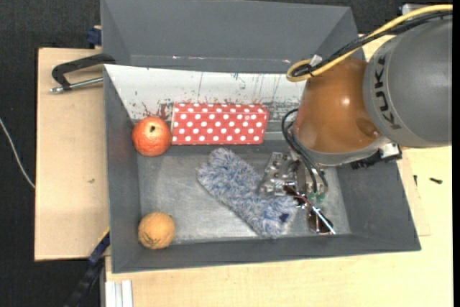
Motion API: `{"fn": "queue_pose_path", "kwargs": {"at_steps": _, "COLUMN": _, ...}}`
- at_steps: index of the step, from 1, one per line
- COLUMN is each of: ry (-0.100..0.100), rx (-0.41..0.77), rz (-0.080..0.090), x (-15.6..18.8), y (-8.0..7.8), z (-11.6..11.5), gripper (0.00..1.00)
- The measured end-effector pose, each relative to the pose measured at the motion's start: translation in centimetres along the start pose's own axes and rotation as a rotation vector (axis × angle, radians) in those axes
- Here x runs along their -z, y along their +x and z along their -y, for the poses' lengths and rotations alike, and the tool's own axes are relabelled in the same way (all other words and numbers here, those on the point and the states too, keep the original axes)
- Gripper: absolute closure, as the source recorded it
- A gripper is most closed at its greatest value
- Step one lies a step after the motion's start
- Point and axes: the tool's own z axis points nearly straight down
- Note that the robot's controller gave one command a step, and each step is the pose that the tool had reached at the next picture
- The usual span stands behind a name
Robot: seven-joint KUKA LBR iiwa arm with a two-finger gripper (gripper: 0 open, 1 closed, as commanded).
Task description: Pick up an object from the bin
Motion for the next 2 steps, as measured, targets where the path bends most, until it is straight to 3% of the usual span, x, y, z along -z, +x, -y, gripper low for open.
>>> {"fn": "queue_pose_path", "kwargs": {"at_steps": 2, "ry": 0.000, "rx": -0.063, "rz": -0.001, "x": 0.50, "y": 0.39, "z": -0.01, "gripper": 1.00}}
